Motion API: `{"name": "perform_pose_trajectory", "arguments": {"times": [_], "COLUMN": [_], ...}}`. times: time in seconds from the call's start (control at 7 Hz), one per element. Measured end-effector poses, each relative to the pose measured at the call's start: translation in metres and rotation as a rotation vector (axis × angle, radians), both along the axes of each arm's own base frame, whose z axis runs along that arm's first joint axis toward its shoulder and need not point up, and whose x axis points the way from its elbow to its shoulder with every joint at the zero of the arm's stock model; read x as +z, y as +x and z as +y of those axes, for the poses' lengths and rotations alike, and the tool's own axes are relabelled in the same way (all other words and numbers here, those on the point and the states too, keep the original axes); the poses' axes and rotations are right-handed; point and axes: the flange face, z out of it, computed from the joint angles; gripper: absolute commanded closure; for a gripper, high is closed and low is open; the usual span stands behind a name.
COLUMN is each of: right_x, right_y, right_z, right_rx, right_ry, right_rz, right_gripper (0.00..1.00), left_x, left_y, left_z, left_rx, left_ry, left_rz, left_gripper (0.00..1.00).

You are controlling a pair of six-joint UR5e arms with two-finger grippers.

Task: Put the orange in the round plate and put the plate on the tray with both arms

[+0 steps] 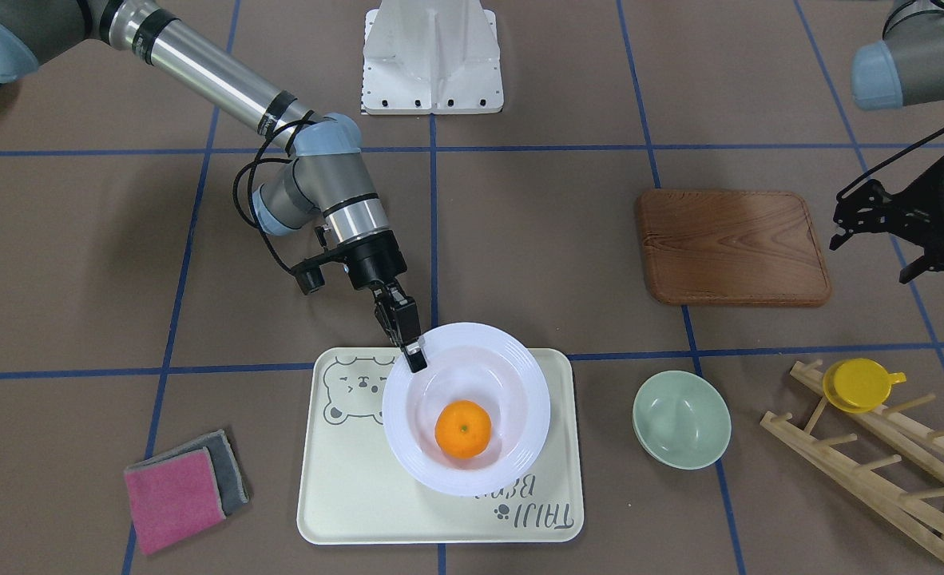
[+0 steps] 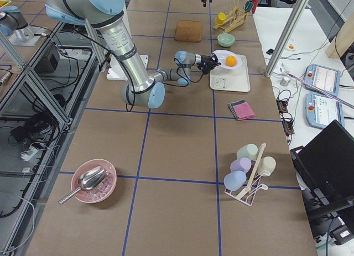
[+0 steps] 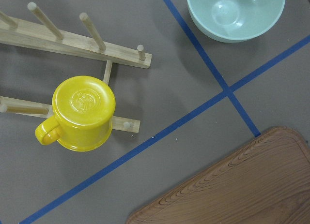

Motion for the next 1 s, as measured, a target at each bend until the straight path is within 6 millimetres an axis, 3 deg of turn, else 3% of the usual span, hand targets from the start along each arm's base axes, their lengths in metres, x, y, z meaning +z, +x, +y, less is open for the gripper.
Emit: {"name": "perform_pose_trajectory", "arguments": {"times": [0.43, 0.86, 1.0], "right_x": [0.0188, 0.0204, 0.0207], "right_y": [-0.0085, -0.0085, -0.0085], "right_z": [-0.0097, -0.0104, -0.0105], "right_rx": [0.014, 0.015, 0.014], "right_ry": [-0.067, -0.072, -0.073], "right_rz": [-0.014, -0.017, -0.016], "right_gripper": [1.00, 0.33, 0.24], "left_x": [-0.0019, -0.0046, -0.0049], "left_y": [-0.0012, -0.0014, -0.0014], "left_z": [-0.0002, -0.0003, -0.0003], "left_rx": [-0.002, -0.004, -0.003], "left_ry": [0.003, 0.006, 0.006], "left_rz": [0.001, 0.003, 0.003], "left_gripper": [0.00, 0.00, 0.00]}}
